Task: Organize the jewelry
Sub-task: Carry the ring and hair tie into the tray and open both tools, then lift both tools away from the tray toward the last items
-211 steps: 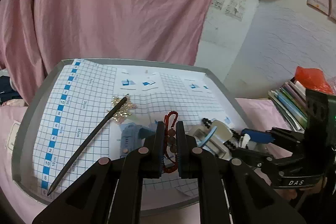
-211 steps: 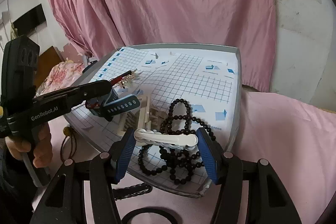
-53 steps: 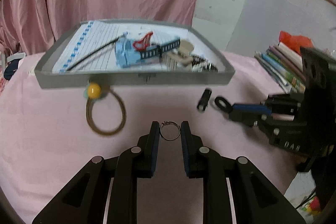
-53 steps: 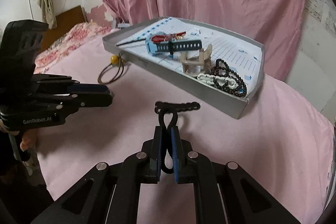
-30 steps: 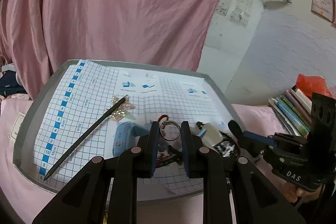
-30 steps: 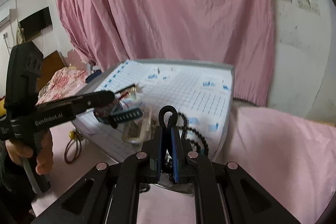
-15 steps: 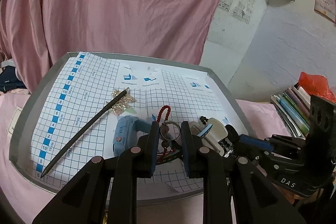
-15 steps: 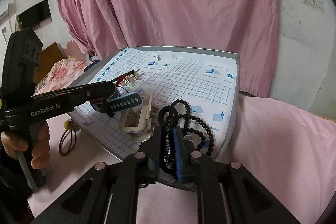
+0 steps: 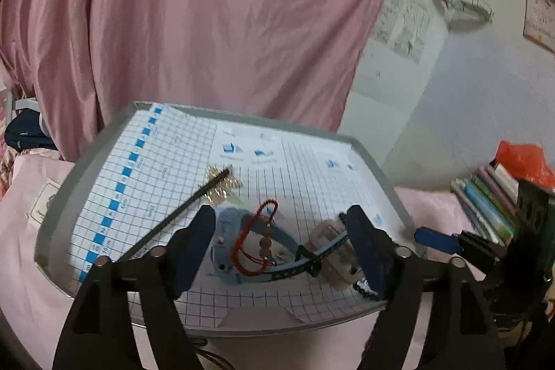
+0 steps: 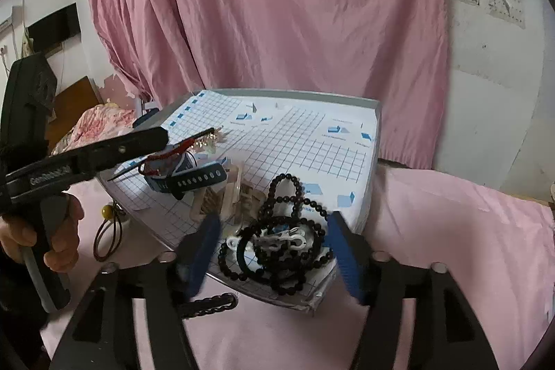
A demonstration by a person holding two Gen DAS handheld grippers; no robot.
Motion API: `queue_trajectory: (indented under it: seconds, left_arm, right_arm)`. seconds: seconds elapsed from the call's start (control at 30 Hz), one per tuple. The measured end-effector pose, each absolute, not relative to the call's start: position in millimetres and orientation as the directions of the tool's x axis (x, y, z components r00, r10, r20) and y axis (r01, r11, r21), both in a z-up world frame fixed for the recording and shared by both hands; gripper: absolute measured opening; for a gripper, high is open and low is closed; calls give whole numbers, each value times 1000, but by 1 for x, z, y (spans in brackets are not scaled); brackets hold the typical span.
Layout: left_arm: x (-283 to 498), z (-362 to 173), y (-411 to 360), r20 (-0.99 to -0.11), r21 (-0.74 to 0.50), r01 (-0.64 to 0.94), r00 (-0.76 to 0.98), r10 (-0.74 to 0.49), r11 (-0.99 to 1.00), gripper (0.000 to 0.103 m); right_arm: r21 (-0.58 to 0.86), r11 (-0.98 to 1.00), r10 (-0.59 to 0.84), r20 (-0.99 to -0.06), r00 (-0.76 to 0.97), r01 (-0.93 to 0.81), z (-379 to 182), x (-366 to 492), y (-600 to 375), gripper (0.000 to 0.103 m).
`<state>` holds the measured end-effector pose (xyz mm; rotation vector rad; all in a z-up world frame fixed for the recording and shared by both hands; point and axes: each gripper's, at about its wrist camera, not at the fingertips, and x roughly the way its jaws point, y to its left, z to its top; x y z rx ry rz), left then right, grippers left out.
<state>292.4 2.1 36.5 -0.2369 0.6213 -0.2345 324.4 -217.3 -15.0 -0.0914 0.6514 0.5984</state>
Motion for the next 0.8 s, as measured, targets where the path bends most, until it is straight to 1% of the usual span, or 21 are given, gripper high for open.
queue_trajectory:
  seconds: [0.03,0.07,0.1,0.2,0.23,0.27,0.33,0.43,0.5,0.53,0.6,0.67,0.8]
  left_arm:
    - [290,38,4,-531,-293,143,798,-285,945,81]
    - [287,40,7,-514,-299,133,812,-277,945,84]
    - [285,42,9,-499,-302,127,823,-271,945,90]
    - [276,49,14,-453,-300,120,855,-252,946,92]
    - [273,51,14,-436,-298,122,865,-248,947,93]
    - [267,54,15,-409,-298,123,879,-243,946,94]
    - [256,58,18,-357,-306,116,906,-227,945,100]
    - [241,66,24,-279,-316,105,940,-198,943,101]
    - [226,68,30,-196,-330,121,961,-193,936,101]
    - [219,69,33,-168,-330,119,969,-183,937,101]
    - [208,70,35,-160,-307,92,976,-147,947,101]
    - [194,73,40,-155,-293,74,980,-124,953,101]
    - [161,72,49,-141,-297,38,986,-83,954,101]
  right_arm:
    - [102,828,497,-588,638,-551,-14,324,-218,78]
    - [101,829,497,-584,642,-550,-13,323,-218,81]
    - [101,830,497,-580,646,-549,-12,322,-219,82]
    - [92,835,496,-553,669,-543,-9,318,-222,91]
    - [84,837,494,-542,680,-540,-7,315,-223,100]
    - [80,838,494,-531,688,-540,-5,314,-224,103]
    - [85,831,512,-503,697,-549,0,307,-226,103]
    - [113,811,558,-446,700,-574,7,296,-233,103]
    - [125,794,589,-396,704,-594,12,288,-236,103]
    - [136,788,603,-363,710,-600,15,283,-240,103]
    - [173,782,620,-318,717,-599,21,271,-250,103]
    - [196,778,628,-292,721,-597,25,261,-256,103]
    - [199,798,603,-286,745,-569,27,231,-261,103]
